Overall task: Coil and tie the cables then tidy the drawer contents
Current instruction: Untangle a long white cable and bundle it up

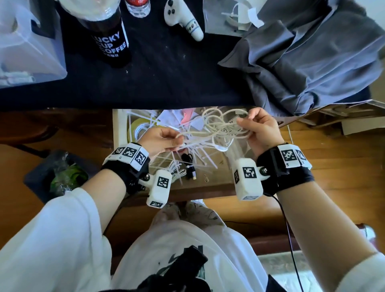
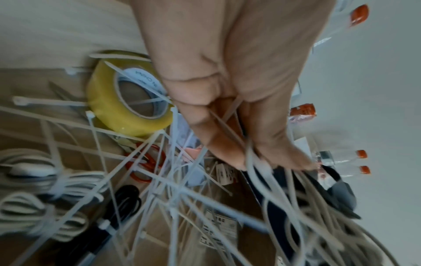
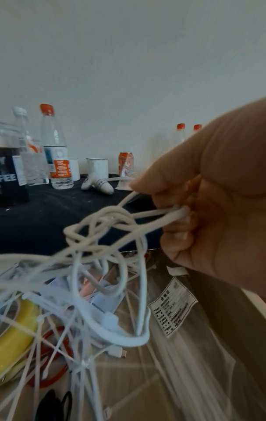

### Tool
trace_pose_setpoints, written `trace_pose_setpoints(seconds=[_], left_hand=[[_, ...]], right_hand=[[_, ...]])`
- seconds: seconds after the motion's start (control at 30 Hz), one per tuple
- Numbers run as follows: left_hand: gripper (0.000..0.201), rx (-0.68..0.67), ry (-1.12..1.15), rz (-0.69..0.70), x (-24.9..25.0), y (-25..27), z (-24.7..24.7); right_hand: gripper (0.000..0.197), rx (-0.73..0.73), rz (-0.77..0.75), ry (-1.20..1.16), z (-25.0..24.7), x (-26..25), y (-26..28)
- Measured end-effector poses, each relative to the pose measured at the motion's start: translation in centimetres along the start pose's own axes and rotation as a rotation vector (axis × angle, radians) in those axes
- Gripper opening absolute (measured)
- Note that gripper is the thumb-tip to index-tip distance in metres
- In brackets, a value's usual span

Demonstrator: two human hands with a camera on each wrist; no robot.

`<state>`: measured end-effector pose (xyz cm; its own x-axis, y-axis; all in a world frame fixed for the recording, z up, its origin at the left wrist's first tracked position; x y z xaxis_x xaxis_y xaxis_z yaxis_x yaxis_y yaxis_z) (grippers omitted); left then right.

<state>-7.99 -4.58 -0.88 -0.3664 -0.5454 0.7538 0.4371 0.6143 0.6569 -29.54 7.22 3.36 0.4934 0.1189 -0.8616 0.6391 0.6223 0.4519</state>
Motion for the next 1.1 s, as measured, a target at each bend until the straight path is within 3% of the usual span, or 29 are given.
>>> trace_pose_setpoints(seconds=[0.07, 0.2, 0.27, 0.37, 0.43, 0.5, 0.57, 0.67, 0.77, 0.83, 0.87, 0.97, 1.1], left_hand=[[0.005, 0.080, -0.026, -0.018, -0.9, -0.5, -1.0], [0.023, 0.256, -0.104, -0.093, -3.1, -1.4, -2.9], [0.037, 0.207, -0.207, -0.157, -3.6, -1.7, -2.9], [0.066, 0.028, -0.345, -0.263, -3.1, -1.5, -1.5], [0.073, -0.032, -0.490, -0.204, -2.0, -1.3, -0.6], [0.078, -0.071, -0.631, -0.031, -0.8, -1.2, 0.5], [0.079, -0.149, -0.605, 0.126, 0.5, -1.0, 1.9], [0.075, -0.294, -0.458, 0.197, 1.8, -0.4, 4.1], [0.051, -0.371, -0.417, 0.257, 2.3, 0.0, 5.3], [0.019, -0.313, -0.389, 0.261, 1.8, 0.0, 5.3], [0.012, -0.264, -0.378, 0.231, 1.5, 0.0, 5.0], [0.019, -0.148, -0.351, 0.114, 0.2, -0.3, 3.6], [0.016, -0.131, -0.332, 0.066, 1.7, 0.0, 2.3]], right_hand=[[0.038, 0.026, 0.004, -0.063, -0.6, -0.5, -0.4], [0.039, 0.042, -0.008, -0.105, -1.4, -1.7, -0.8], [0.036, 0.041, -0.007, -0.114, -1.3, -2.0, -0.7], [0.033, 0.033, 0.027, -0.163, -0.8, -2.1, -0.5], [0.033, 0.035, 0.054, -0.174, -0.3, -2.3, -0.2], [0.035, 0.028, 0.090, -0.205, 0.4, -2.3, 0.1], [0.035, -0.010, 0.129, -0.250, 1.3, -2.4, 0.6], [0.038, -0.082, 0.187, -0.361, 2.5, -2.3, 1.3], [0.042, -0.149, 0.202, -0.438, 3.2, -2.1, 1.5], [0.039, -0.166, 0.192, -0.477, 3.1, -2.3, 1.3], [0.035, -0.169, 0.184, -0.503, 2.9, -2.5, 1.1], [0.033, -0.230, 0.174, -0.631, 2.6, -3.5, 1.0], [0.040, -0.296, 0.147, -0.657, 2.8, -4.5, 1.0]])
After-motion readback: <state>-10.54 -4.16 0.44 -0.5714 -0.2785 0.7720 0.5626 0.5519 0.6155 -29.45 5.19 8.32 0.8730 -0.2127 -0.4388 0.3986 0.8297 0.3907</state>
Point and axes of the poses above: each hand's wrist, its own y-axis away from the middle knuckle, its own z-axis out of the palm, x = y × z, the point moved 2 cm from there along -y, towards the middle knuckle, and after that the axes turned 8 degrees about x, right-handed, at the moved point
